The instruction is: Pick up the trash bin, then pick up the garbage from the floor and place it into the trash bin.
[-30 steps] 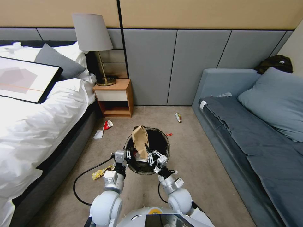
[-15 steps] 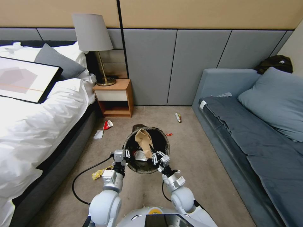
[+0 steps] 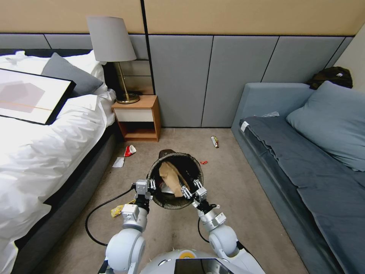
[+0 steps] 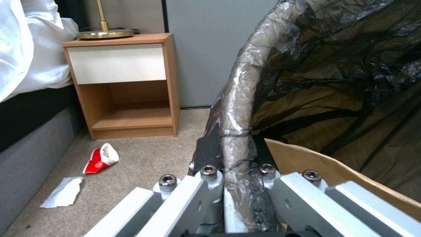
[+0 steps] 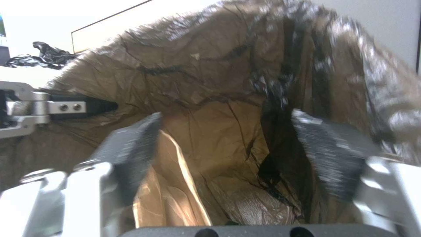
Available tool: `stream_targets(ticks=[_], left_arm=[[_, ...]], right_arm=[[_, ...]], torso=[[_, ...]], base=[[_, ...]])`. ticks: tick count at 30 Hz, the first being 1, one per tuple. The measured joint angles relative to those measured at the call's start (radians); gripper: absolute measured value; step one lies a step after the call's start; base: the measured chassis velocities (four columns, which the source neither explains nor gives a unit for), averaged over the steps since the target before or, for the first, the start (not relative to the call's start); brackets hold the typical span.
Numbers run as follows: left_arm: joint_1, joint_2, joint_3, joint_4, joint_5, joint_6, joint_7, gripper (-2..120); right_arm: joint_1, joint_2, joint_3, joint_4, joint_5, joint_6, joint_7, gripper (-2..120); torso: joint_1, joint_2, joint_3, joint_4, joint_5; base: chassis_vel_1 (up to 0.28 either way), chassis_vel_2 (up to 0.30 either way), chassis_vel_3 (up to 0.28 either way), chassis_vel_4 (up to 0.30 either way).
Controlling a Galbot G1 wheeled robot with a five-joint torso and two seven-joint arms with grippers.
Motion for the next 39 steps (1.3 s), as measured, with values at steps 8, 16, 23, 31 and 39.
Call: stream_targets(ticks=[8, 16, 23, 31, 39], left_arm=[[-0.002, -0.001, 0.001, 0.016, 0.000, 0.000, 0.000, 0], [-0.005, -0.006, -0.004, 0.020, 0.000, 0.000, 0.000, 0], [-0.008, -0.011, -0.011, 0.026, 0.000, 0.000, 0.000, 0], [-0.012, -0.012, -0.030, 0.026, -0.010, 0.000, 0.000, 0], [-0.004, -0.009, -0.046, 0.016, -0.018, -0.001, 0.000, 0]], right_arm=[[-0.025, 0.006, 0.000, 0.056, -0.036, 0.023, -0.013, 107], [-0.087, 0.042, 0.017, 0.194, -0.139, 0.070, 0.058, 114], [-0.194, 0.122, 0.086, 0.317, -0.215, 0.096, 0.214, 111], [-0.249, 0.181, 0.189, 0.315, -0.254, 0.174, 0.282, 100], [-0.277, 0.187, 0.255, 0.232, -0.231, 0.211, 0.284, 100]], torso=[[0.000, 0.000, 0.000, 0.0000, -0.0001], [0.000, 0.000, 0.000, 0.0002, -0.0002], [0.000, 0.000, 0.000, -0.0003, -0.0001], [0.000, 0.000, 0.000, 0.0000, -0.0001], [0.000, 0.000, 0.000, 0.0001, 0.0000]], base=[[0.000, 0.000, 0.000, 0.000], [0.000, 0.000, 0.000, 0.000], [0.000, 0.000, 0.000, 0.000], [0.000, 0.000, 0.000, 0.000], [0.000, 0.000, 0.000, 0.000]])
